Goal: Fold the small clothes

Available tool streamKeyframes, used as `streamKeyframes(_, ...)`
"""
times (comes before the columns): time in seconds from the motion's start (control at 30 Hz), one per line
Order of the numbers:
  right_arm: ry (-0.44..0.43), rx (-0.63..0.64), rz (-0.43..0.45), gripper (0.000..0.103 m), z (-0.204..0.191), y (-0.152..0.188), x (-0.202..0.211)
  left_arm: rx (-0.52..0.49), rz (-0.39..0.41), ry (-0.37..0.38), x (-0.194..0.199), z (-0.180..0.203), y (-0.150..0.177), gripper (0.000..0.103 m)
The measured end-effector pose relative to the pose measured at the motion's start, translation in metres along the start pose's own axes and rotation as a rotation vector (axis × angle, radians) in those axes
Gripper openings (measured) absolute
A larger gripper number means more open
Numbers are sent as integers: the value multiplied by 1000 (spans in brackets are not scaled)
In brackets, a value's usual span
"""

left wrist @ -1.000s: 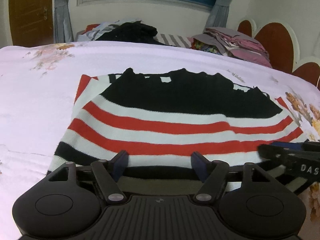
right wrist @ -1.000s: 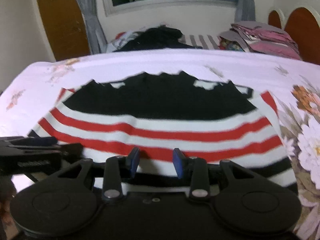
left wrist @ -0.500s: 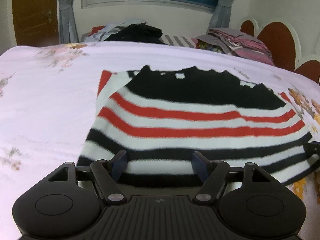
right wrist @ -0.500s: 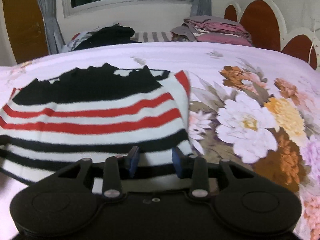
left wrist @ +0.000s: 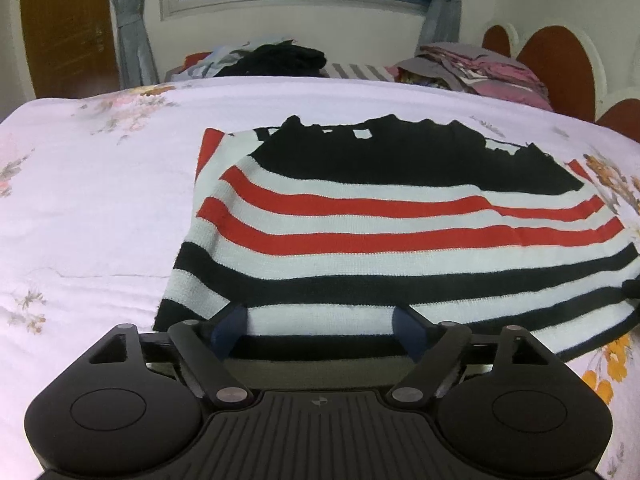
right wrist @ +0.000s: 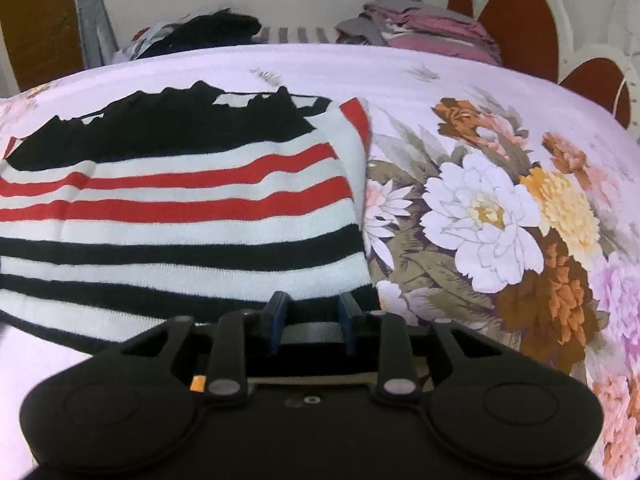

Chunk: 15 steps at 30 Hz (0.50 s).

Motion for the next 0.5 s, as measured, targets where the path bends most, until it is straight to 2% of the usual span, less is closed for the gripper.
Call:
streamKeyframes(0.17, -10, 67, 19, 32, -2, -2, 7, 64, -22, -24, 2, 5, -3, 82)
streamKeyframes(0.23, -55, 87, 81, 34, -4, -3, 22, 101, -24, -26, 6, 6, -4, 83)
streamKeyframes(0.33, -152, 76, 140, 49, -5, -6, 38, 173, -41, -18, 12, 5, -4, 83)
streamKeyframes(0.5, -241, 139, 160, 50, -21, -17, 45, 257, -56, -12, 27, 2, 1, 87)
Point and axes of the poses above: each gripper's, at about its wrist camera, not at the fingertips, and x roughly against the way its jaws point, z to its right, y to its underside, the point moved 1 cm from there along -x, roughly the way its jaws point, and after that the axes turned 11 degrees about -z, right-handed, at the moved point
